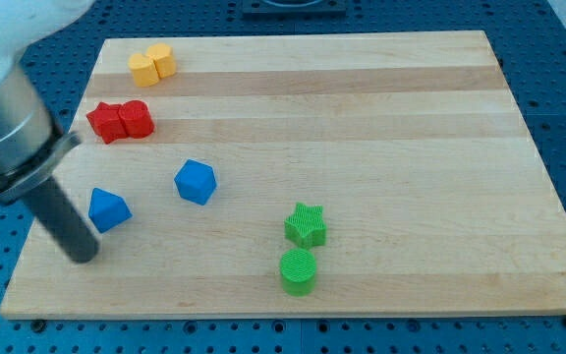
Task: Push the blue triangle into the blue cube
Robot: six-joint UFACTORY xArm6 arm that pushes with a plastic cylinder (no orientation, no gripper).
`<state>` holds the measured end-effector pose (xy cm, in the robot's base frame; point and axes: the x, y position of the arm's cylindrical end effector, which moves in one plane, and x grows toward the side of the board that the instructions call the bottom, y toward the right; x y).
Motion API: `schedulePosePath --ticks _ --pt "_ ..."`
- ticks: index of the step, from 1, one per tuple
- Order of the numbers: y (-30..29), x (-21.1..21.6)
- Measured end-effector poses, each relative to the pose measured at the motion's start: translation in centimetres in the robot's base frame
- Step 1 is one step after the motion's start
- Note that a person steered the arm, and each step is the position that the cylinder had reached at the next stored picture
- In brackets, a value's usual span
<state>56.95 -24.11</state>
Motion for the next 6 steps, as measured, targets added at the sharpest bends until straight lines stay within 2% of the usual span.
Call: schedulePosePath --ticks 1,2,4,6 --pt "-2.1 0.9" --pt "-2.4 -7.2" --pt "-1.5 -7.1" --pt "8.9 -7.4"
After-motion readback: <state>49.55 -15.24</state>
